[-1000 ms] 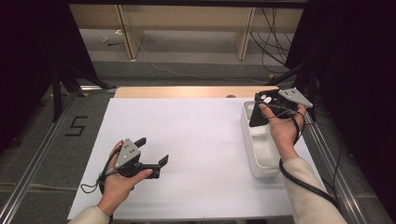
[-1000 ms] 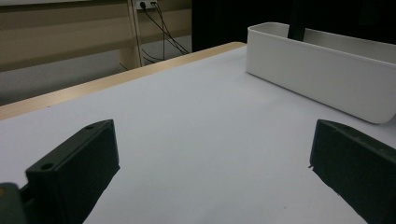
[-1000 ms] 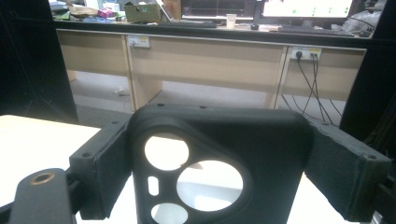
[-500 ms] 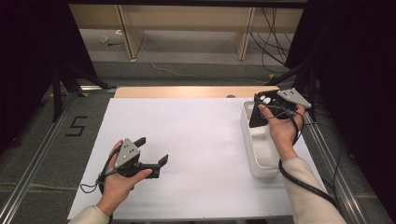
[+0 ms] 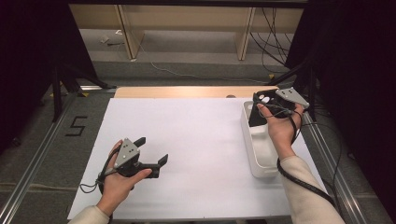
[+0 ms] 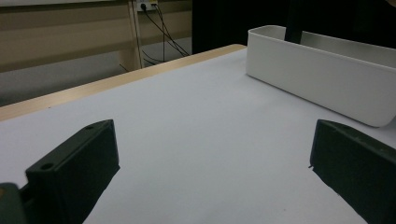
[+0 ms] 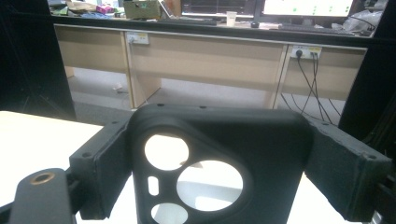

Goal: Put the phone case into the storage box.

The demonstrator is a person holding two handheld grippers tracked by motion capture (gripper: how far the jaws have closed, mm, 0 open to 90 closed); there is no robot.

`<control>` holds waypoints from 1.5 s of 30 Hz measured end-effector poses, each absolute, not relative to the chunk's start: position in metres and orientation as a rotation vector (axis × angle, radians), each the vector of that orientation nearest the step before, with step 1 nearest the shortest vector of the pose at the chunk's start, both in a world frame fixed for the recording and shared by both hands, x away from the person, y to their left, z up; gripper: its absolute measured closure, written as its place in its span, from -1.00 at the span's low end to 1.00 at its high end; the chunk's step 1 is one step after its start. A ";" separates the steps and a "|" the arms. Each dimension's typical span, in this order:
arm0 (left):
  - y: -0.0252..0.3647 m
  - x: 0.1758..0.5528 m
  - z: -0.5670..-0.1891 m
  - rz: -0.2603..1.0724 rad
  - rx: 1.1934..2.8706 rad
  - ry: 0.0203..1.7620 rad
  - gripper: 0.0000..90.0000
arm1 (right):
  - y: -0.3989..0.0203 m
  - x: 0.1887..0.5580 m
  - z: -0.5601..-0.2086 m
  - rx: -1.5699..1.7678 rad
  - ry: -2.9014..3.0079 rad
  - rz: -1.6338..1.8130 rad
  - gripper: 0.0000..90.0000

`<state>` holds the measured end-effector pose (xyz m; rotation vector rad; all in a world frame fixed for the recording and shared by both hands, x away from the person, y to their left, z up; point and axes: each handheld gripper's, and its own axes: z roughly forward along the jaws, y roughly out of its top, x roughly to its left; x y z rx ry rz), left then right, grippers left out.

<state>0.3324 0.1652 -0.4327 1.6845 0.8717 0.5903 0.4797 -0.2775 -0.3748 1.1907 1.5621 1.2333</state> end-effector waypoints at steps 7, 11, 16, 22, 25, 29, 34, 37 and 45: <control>0.165 0.332 -0.433 0.590 1.685 0.873 -0.98 | -0.279 0.481 -0.375 1.199 1.558 1.234 -0.66; 0.165 0.332 -0.433 0.590 1.683 0.873 -0.98 | -0.279 0.483 -0.375 1.201 1.555 1.232 -0.66; 0.165 0.332 -0.433 0.588 1.683 0.873 -0.98 | -0.277 0.488 -0.378 1.206 1.565 1.221 -0.66; 0.165 0.333 -0.433 0.590 1.687 0.870 -0.98 | -0.276 0.490 -0.380 1.211 1.571 1.213 -0.66; 0.165 0.333 -0.433 0.589 1.686 0.870 -0.98 | -0.277 0.491 -0.380 1.218 1.571 1.214 -0.66; 0.165 0.332 -0.433 0.589 1.683 0.873 -0.98 | -0.278 0.492 -0.380 1.221 1.568 1.212 -0.66; 0.165 0.333 -0.433 0.587 1.682 0.873 -0.98 | -0.277 0.494 -0.381 1.222 1.577 1.208 -0.66; 0.165 0.332 -0.433 0.587 1.681 0.874 -0.98 | -0.276 0.495 -0.382 1.225 1.583 1.203 -0.66; 0.165 0.333 -0.433 0.589 1.683 0.872 -0.98 | -0.276 0.499 -0.384 1.234 1.594 1.190 -0.66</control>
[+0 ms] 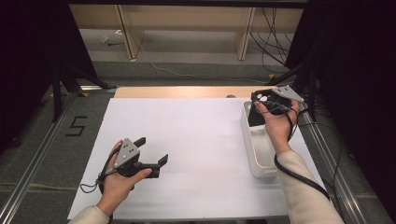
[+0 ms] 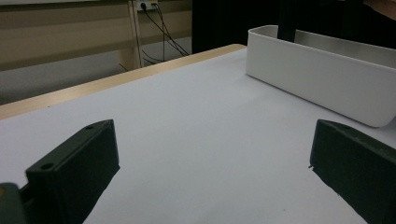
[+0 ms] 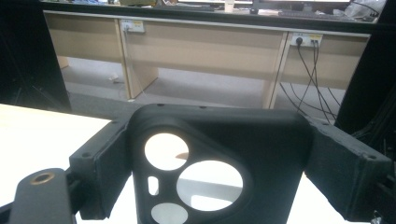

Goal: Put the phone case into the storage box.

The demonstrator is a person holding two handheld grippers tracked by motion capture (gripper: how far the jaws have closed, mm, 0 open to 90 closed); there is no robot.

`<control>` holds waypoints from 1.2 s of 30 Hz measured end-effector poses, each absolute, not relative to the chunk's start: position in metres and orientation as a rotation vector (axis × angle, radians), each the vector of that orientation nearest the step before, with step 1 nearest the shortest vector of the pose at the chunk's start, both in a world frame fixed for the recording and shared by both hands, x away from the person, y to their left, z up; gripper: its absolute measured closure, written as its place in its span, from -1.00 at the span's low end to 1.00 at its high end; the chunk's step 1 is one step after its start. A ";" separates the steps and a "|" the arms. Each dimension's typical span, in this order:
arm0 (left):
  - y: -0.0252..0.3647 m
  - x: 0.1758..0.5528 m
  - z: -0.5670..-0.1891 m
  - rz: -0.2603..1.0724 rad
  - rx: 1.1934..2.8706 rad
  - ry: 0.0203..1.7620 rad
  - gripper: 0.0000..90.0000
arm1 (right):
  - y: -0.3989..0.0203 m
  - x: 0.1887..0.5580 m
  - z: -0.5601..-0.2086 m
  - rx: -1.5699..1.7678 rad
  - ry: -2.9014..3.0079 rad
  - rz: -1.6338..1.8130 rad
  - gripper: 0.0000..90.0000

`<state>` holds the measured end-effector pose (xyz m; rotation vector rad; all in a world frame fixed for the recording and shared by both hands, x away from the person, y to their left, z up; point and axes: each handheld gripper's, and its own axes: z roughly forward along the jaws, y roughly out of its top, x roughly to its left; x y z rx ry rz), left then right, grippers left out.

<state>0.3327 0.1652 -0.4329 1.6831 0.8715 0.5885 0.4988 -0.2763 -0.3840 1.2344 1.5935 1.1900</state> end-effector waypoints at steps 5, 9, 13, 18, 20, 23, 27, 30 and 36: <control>0.165 0.333 -0.433 0.587 1.684 0.870 -0.98 | -0.277 0.501 -0.385 1.243 1.596 1.189 -0.66; 0.164 0.332 -0.433 0.585 1.685 0.869 -0.98 | -0.276 0.503 -0.387 1.251 1.607 1.178 -0.66; 0.165 0.332 -0.432 0.587 1.681 0.869 -0.98 | -0.276 0.506 -0.389 1.262 1.613 1.173 -0.66; 0.165 0.333 -0.433 0.585 1.682 0.869 -0.98 | -0.275 0.508 -0.389 1.264 1.624 1.163 -0.66; 0.165 0.333 -0.433 0.585 1.681 0.869 -0.98 | -0.274 0.509 -0.389 1.262 1.631 1.154 -0.66; 0.164 0.332 -0.432 0.585 1.679 0.869 -0.98 | -0.273 0.511 -0.390 1.265 1.636 1.145 -0.66; 0.164 0.332 -0.432 0.585 1.680 0.869 -0.98 | -0.273 0.512 -0.392 1.277 1.639 1.142 -0.66; 0.164 0.332 -0.432 0.585 1.679 0.869 -0.98 | -0.274 0.513 -0.392 1.280 1.640 1.144 -0.67; 0.164 0.332 -0.432 0.583 1.678 0.870 -0.98 | -0.272 0.515 -0.394 1.280 1.653 1.131 -0.67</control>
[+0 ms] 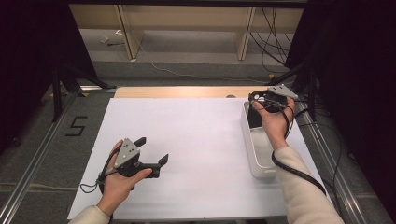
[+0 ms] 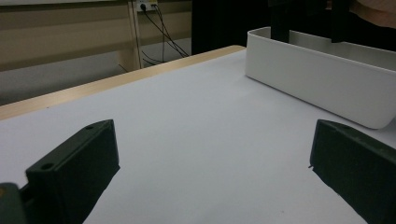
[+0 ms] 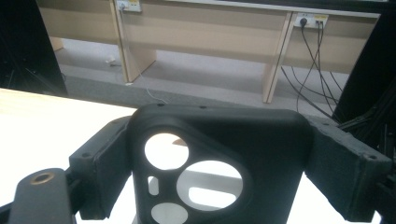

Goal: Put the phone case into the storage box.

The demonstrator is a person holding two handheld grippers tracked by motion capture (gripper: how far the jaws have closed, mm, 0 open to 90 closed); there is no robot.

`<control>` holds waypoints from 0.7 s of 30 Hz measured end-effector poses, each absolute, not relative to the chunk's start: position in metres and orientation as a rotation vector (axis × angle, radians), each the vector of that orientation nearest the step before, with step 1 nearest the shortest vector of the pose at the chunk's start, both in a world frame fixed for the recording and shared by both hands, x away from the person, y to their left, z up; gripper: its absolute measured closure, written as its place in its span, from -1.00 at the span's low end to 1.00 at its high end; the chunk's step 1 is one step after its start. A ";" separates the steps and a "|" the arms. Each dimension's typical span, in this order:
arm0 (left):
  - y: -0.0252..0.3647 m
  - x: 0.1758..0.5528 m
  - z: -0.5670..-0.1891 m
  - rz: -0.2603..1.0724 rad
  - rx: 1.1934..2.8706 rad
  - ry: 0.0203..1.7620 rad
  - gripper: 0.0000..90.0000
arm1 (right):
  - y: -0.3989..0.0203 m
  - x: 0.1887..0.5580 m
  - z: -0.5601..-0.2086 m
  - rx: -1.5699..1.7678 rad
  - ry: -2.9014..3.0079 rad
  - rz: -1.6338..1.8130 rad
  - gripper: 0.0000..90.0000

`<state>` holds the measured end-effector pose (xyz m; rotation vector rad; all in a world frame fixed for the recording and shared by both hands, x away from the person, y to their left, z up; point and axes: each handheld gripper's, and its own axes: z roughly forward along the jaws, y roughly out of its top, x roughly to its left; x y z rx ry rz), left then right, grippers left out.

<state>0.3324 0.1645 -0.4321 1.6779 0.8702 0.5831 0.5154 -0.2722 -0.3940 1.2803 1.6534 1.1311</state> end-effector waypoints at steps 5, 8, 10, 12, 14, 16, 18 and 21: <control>0.164 0.333 -0.432 0.584 1.679 0.871 -0.98 | -0.273 0.517 -0.395 1.291 1.659 1.128 -0.67; 0.164 0.332 -0.432 0.585 1.679 0.870 -0.98 | -0.273 0.518 -0.395 1.294 1.660 1.127 -0.67; 0.164 0.333 -0.432 0.585 1.678 0.870 -0.98 | -0.272 0.519 -0.395 1.295 1.662 1.125 -0.67; 0.164 0.333 -0.432 0.584 1.675 0.871 -0.98 | -0.272 0.519 -0.395 1.294 1.666 1.118 -0.67; 0.165 0.333 -0.432 0.585 1.675 0.872 -0.98 | -0.271 0.520 -0.395 1.296 1.669 1.114 -0.67; 0.165 0.333 -0.432 0.584 1.674 0.872 -0.98 | -0.271 0.521 -0.397 1.302 1.674 1.106 -0.67; 0.165 0.333 -0.432 0.584 1.674 0.872 -0.98 | -0.270 0.522 -0.398 1.301 1.674 1.104 -0.67; 0.165 0.333 -0.432 0.586 1.675 0.872 -0.98 | -0.270 0.523 -0.400 1.307 1.677 1.098 -0.68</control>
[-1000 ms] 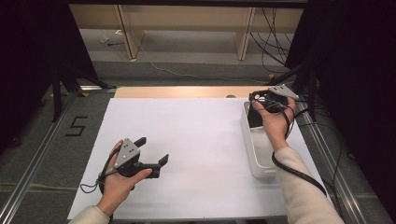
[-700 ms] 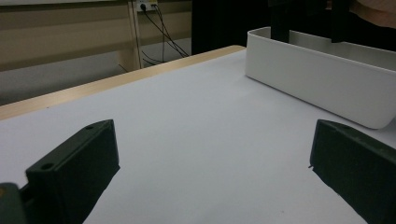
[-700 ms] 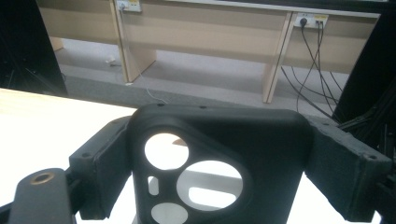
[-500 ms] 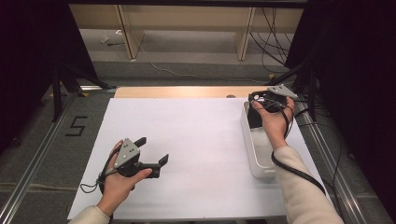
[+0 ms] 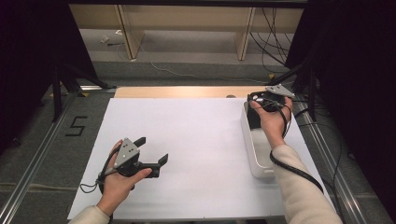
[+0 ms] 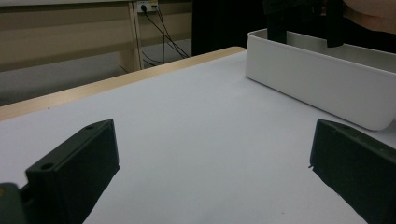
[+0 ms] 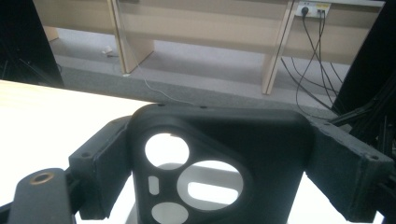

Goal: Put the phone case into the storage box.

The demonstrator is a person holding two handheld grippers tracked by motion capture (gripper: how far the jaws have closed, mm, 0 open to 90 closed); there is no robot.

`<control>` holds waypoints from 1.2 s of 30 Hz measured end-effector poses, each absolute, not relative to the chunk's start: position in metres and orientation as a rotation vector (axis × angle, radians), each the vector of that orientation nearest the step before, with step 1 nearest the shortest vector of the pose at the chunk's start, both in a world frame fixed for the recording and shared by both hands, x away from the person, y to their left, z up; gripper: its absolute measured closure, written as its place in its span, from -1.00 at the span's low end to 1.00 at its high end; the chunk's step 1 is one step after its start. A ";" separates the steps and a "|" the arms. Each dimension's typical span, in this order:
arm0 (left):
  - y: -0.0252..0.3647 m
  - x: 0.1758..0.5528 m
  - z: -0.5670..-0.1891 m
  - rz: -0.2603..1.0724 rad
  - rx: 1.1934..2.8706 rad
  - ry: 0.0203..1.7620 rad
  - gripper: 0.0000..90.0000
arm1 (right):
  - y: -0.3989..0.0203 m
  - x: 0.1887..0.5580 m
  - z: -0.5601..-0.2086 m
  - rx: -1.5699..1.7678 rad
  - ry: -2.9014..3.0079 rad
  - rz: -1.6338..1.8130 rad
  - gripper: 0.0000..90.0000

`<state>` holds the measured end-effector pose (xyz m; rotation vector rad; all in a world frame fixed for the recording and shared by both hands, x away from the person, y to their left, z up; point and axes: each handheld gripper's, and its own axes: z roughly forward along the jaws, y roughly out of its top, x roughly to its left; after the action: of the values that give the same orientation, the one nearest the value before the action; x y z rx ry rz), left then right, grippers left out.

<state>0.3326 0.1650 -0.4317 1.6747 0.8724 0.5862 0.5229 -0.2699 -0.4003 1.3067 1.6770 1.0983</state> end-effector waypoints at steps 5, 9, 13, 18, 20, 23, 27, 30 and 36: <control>0.165 0.333 -0.432 0.586 1.674 0.873 -0.98 | -0.270 0.524 -0.402 1.311 1.678 1.097 -0.68; 0.165 0.332 -0.432 0.588 1.674 0.873 -0.98 | -0.269 0.525 -0.402 1.307 1.678 1.093 -0.68; 0.165 0.333 -0.432 0.587 1.672 0.875 -0.98 | -0.268 0.526 -0.403 1.306 1.675 1.092 -0.68; 0.165 0.333 -0.432 0.585 1.675 0.873 -0.98 | -0.268 0.528 -0.404 1.310 1.672 1.093 -0.68; 0.165 0.333 -0.432 0.584 1.675 0.872 -0.98 | -0.268 0.529 -0.404 1.310 1.673 1.095 -0.68; 0.165 0.333 -0.432 0.584 1.674 0.873 -0.98 | -0.268 0.530 -0.404 1.308 1.672 1.096 -0.68; 0.165 0.333 -0.432 0.583 1.672 0.876 -0.98 | -0.267 0.533 -0.405 1.311 1.678 1.088 -0.69; 0.165 0.333 -0.432 0.583 1.673 0.873 -0.98 | -0.266 0.535 -0.405 1.309 1.679 1.087 -0.69; 0.165 0.333 -0.432 0.581 1.672 0.876 -0.98 | -0.265 0.539 -0.407 1.304 1.680 1.084 -0.69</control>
<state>0.3329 0.1653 -0.4321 1.6718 0.8763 0.5813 0.5386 -0.2647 -0.4070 1.3044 1.6804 1.0844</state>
